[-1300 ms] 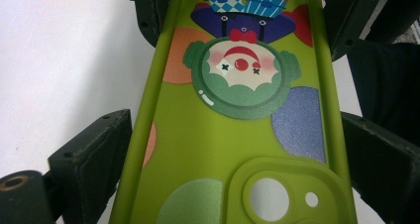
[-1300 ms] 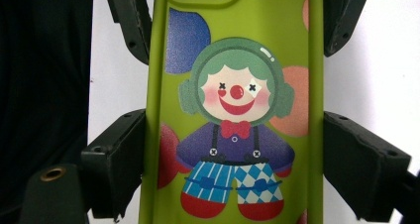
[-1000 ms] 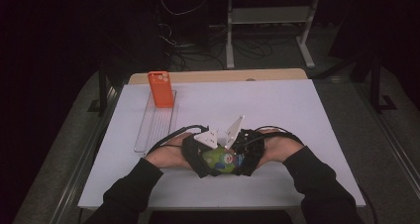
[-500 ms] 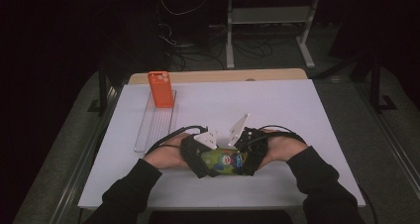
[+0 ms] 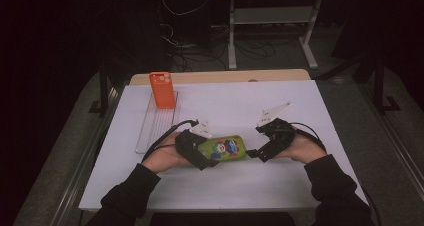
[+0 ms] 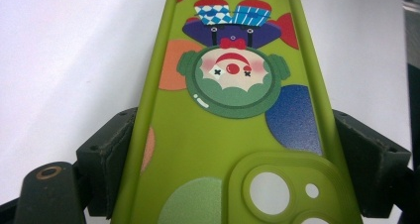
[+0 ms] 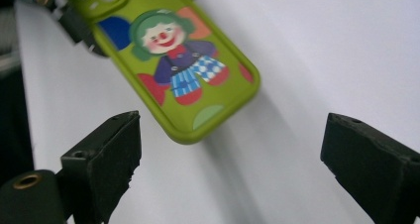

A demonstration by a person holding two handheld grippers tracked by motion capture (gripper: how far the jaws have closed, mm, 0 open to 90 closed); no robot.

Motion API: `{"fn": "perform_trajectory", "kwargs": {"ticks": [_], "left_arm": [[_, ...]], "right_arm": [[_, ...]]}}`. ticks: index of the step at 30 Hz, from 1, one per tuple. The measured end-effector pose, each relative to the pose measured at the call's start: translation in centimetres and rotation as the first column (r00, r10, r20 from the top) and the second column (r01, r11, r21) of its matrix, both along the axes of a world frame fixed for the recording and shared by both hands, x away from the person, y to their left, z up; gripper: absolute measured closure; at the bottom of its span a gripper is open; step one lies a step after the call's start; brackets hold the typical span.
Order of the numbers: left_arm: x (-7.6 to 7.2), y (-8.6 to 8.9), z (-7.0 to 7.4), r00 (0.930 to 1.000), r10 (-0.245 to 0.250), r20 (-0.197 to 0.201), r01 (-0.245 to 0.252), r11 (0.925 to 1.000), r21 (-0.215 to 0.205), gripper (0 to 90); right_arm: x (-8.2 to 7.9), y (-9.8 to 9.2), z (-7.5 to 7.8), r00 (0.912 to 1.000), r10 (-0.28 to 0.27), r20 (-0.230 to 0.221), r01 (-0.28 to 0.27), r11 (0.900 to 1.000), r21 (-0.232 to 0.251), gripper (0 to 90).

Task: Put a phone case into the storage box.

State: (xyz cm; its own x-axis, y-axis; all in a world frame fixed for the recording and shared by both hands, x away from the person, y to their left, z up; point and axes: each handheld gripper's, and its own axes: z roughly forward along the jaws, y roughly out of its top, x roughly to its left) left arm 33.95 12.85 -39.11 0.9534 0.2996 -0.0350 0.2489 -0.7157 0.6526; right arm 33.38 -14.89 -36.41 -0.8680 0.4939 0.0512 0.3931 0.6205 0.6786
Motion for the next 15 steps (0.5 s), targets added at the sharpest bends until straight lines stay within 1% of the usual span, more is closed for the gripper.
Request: {"fn": "perform_trajectory", "kwargs": {"ticks": [1, 2, 3, 4, 6, 7, 8, 9, 10, 11, 12, 14, 15], "left_arm": [[0.0, 0.0, 0.0, 0.9992, 0.039, -0.006, -0.039, 0.9990, -0.020, 14.8], [0.0, 0.0, 0.0, 0.9986, 0.053, -0.005, -0.053, 0.9982, -0.027, 14.8], [0.1, 0.2, 0.2, 0.9974, 0.072, 0.001, -0.072, 0.9971, -0.024, 14.8], [0.2, 0.2, 0.3, 0.9959, 0.091, -0.003, -0.091, 0.9953, -0.035, 14.9], [0.3, 0.3, 0.4, 0.9923, 0.124, -0.004, -0.124, 0.9909, -0.052, 14.8], [0.3, 0.3, 0.5, 0.9894, 0.143, -0.028, -0.144, 0.9876, -0.062, 14.9], [0.4, 0.4, 0.6, 0.9903, 0.139, -0.010, -0.139, 0.9892, -0.046, 14.9], [0.3, 0.3, 0.6, 0.9886, 0.150, -0.008, -0.151, 0.9872, -0.052, 14.9], [0.2, 0.2, 0.5, 0.9850, 0.172, -0.015, -0.173, 0.9823, -0.073, 14.9], [0.3, 0.3, 0.6, 0.9867, 0.163, -0.002, -0.163, 0.9855, -0.049, 14.8], [0.3, 0.3, 0.6, 0.9844, 0.176, -0.006, -0.176, 0.9826, -0.060, 14.9], [0.3, 0.2, 0.6, 0.9832, 0.182, -0.003, -0.182, 0.9814, -0.060, 14.8], [0.2, 0.1, 0.6, 0.9794, 0.202, -0.004, -0.202, 0.9764, -0.077, 14.8]], "right_arm": [[-0.1, -0.2, -0.1, 0.9995, -0.027, -0.018, 0.027, 0.999, 0.030, 7.5], [-0.1, -0.6, -0.3, 0.9982, -0.059, -0.004, 0.059, 0.997, 0.047, 6.9], [-0.2, -0.7, -0.4, 0.9970, -0.077, -0.008, 0.077, 0.996, 0.054, 6.8], [-0.2, -1.1, -0.6, 0.9952, -0.098, -0.003, 0.098, 0.993, 0.071, 6.7], [-0.5, -1.4, -1.1, 0.9894, -0.145, -0.002, 0.144, 0.984, 0.107, 6.6], [-0.7, -1.5, -1.4, 0.9866, -0.163, 0.000, 0.162, 0.979, 0.124, 6.5], [-0.9, -1.5, -1.7, 0.9833, -0.182, 0.011, 0.179, 0.975, 0.130, 6.3], [-1.1, -1.4, -1.9, 0.9788, -0.204, 0.011, 0.201, 0.971, 0.131, 6.2], [-1.2, -1.4, -2.1, 0.9749, -0.222, 0.022, 0.217, 0.967, 0.134, 5.8], [-1.4, -1.4, -2.4, 0.9701, -0.242, 0.023, 0.236, 0.961, 0.145, 6.1], [-1.6, -1.3, -2.7, 0.9677, -0.251, 0.025, 0.244, 0.957, 0.159, 6.3], [-1.8, -0.9, -3.2, 0.9625, -0.271, 0.021, 0.264, 0.950, 0.166, 6.3], [-1.9, -0.8, -3.4, 0.9611, -0.275, 0.027, 0.267, 0.950, 0.163, 6.3]]}}
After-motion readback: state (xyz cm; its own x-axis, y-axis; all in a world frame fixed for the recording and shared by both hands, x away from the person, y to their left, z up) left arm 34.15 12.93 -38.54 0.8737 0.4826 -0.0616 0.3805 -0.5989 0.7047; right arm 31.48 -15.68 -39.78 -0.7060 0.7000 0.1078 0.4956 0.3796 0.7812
